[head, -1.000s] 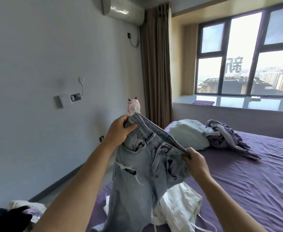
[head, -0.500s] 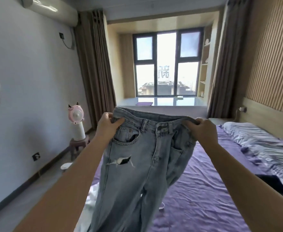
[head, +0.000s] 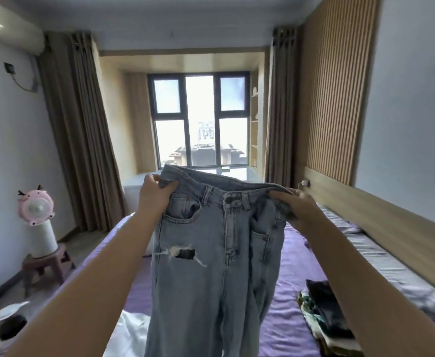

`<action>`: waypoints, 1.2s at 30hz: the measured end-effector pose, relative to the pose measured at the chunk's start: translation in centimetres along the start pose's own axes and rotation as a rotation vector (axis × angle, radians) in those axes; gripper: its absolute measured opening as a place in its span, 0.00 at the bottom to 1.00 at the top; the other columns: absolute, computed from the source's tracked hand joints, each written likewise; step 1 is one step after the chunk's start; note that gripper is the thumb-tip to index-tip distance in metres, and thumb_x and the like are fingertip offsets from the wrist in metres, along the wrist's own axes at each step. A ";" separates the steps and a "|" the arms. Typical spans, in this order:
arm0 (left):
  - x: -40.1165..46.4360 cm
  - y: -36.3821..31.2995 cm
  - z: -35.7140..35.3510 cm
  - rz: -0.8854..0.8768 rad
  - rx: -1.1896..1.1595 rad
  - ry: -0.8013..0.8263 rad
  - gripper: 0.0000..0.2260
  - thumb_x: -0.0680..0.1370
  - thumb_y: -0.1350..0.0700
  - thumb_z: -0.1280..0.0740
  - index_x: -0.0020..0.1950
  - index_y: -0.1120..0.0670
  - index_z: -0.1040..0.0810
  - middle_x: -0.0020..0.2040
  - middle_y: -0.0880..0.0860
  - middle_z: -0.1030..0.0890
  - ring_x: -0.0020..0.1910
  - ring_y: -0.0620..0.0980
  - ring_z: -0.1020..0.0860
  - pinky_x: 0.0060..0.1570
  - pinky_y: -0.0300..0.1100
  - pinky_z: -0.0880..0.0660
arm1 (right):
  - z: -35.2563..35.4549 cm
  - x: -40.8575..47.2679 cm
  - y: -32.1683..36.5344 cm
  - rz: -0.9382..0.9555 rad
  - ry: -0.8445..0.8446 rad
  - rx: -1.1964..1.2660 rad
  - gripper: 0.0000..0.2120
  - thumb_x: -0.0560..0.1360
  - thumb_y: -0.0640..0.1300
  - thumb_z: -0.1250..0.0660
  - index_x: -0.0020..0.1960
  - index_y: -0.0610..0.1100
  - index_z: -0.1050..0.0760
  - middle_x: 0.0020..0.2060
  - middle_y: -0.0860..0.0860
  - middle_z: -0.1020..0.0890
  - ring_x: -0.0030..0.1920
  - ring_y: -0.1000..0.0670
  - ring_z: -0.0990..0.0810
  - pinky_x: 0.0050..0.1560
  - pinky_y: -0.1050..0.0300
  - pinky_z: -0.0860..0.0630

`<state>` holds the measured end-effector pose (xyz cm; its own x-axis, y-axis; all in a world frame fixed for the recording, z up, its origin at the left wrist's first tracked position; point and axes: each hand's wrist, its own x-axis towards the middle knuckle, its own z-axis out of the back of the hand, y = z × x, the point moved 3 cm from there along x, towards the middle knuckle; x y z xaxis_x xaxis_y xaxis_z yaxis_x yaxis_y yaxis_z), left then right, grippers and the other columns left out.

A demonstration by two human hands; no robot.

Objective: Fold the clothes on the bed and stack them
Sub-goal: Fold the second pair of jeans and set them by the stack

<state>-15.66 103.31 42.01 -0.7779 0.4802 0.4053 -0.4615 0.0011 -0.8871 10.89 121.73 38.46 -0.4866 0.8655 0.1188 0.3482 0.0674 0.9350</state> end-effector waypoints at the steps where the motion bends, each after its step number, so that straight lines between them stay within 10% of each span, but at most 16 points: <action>1: 0.8 -0.4 -0.7 0.024 -0.061 -0.006 0.19 0.74 0.55 0.28 0.60 0.61 0.30 0.57 0.61 0.22 0.56 0.59 0.23 0.59 0.57 0.26 | 0.9 1.0 0.7 0.005 0.043 -0.019 0.23 0.68 0.32 0.27 0.61 0.29 0.28 0.43 0.39 0.17 0.38 0.44 0.17 0.43 0.51 0.18; 7: 5.2 -4.2 -3.5 -0.063 -0.183 -0.036 0.11 0.74 0.57 0.28 0.55 0.56 0.22 0.48 0.52 0.19 0.43 0.47 0.21 0.38 0.36 0.25 | 3.8 6.4 4.8 0.074 0.155 0.006 0.19 0.70 0.39 0.29 0.58 0.32 0.24 0.46 0.39 0.17 0.42 0.42 0.17 0.42 0.49 0.18; 12: 8.0 -8.2 -5.1 -0.129 -0.288 -0.070 0.09 0.75 0.58 0.29 0.55 0.58 0.21 0.49 0.53 0.18 0.47 0.51 0.19 0.48 0.44 0.22 | 3.3 10.1 9.6 0.345 0.056 -0.074 0.04 0.75 0.41 0.31 0.48 0.41 0.21 0.39 0.48 0.16 0.37 0.50 0.16 0.35 0.59 0.20; 18: 8.4 -9.2 -6.5 -0.405 0.247 -0.181 0.09 0.80 0.48 0.37 0.53 0.53 0.31 0.43 0.43 0.26 0.41 0.40 0.28 0.39 0.38 0.34 | 3.0 13.4 12.2 0.541 -0.098 -0.266 0.08 0.77 0.49 0.34 0.46 0.45 0.21 0.39 0.52 0.18 0.41 0.52 0.20 0.42 0.58 0.23; 25: 5.1 -1.0 -9.6 0.161 -0.157 0.256 0.25 0.73 0.40 0.31 0.60 0.57 0.25 0.55 0.59 0.18 0.51 0.55 0.19 0.52 0.50 0.22 | 3.7 14.3 4.3 0.388 -0.056 -0.421 0.12 0.79 0.48 0.38 0.50 0.39 0.23 0.43 0.43 0.19 0.46 0.45 0.21 0.50 0.49 0.23; 29: 1.3 3.0 -10.0 0.137 0.222 0.587 0.47 0.54 0.38 0.19 0.68 0.49 0.31 0.63 0.51 0.22 0.62 0.54 0.24 0.64 0.53 0.28 | 5.7 13.3 -0.4 0.300 -0.104 -0.520 0.14 0.79 0.46 0.37 0.50 0.34 0.22 0.43 0.40 0.19 0.45 0.42 0.22 0.51 0.46 0.25; 36: 0.0 7.9 -9.6 -0.152 0.672 0.202 0.52 0.68 0.50 0.22 0.78 0.58 0.55 0.64 0.57 0.25 0.60 0.54 0.24 0.63 0.47 0.30 | 5.4 13.3 -2.9 0.279 -0.128 -0.651 0.14 0.77 0.46 0.34 0.45 0.34 0.22 0.35 0.45 0.21 0.36 0.47 0.25 0.39 0.55 0.29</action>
<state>-15.15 111.73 32.90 -0.6199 0.6706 0.4075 -0.7720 -0.4279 -0.4701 7.78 135.70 35.56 -0.3375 0.8616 0.3791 -0.1217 -0.4393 0.8901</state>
